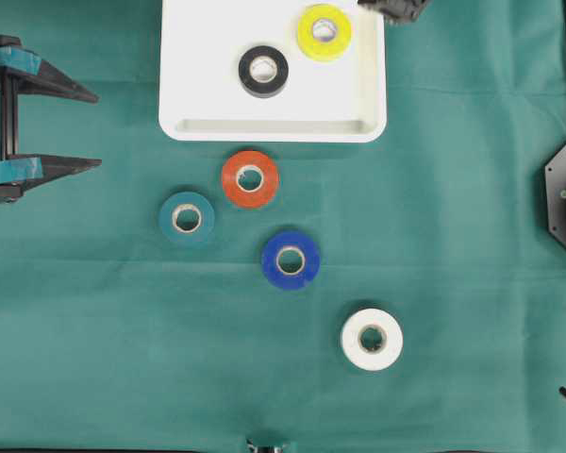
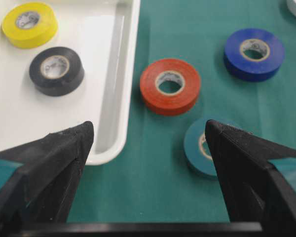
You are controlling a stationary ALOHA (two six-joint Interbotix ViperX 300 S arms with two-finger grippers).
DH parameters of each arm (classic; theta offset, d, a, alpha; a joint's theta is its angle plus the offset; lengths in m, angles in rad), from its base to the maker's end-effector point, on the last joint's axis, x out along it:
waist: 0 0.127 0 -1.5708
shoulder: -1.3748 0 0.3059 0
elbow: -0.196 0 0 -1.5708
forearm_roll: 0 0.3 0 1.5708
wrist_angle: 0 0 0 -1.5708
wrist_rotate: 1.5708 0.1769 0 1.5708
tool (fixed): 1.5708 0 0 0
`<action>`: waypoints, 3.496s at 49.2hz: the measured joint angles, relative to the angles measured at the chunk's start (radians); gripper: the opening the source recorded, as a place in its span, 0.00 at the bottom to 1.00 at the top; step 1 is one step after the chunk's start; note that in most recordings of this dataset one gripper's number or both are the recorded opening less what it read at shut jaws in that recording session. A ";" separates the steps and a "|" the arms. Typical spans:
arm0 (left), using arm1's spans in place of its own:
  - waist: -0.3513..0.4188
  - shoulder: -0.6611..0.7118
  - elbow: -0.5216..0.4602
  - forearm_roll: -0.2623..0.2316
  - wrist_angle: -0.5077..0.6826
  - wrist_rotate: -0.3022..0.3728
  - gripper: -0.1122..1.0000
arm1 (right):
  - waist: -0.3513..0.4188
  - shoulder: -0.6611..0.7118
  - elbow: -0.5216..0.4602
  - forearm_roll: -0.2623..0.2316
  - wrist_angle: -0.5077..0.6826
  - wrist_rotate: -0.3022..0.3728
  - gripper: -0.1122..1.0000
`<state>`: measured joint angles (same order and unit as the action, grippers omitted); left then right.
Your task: Pick up the tape from a random location and place it into the white case.
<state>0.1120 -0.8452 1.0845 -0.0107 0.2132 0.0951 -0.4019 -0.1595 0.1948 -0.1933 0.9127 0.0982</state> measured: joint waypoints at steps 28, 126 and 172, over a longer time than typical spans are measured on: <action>0.000 0.000 0.000 -0.002 0.000 0.000 0.94 | 0.245 -0.020 0.049 0.003 0.003 0.066 0.90; -0.218 -0.017 0.003 -0.002 -0.003 -0.054 0.94 | 0.278 -0.637 0.971 0.054 -0.799 0.187 0.88; -0.201 0.342 -0.163 -0.002 -0.249 -0.051 0.94 | 0.278 -0.638 0.959 0.055 -0.798 0.187 0.88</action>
<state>-0.0890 -0.5031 0.9219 -0.0123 -0.0353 0.0445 -0.1243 -0.7977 1.1536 -0.1381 0.1150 0.2853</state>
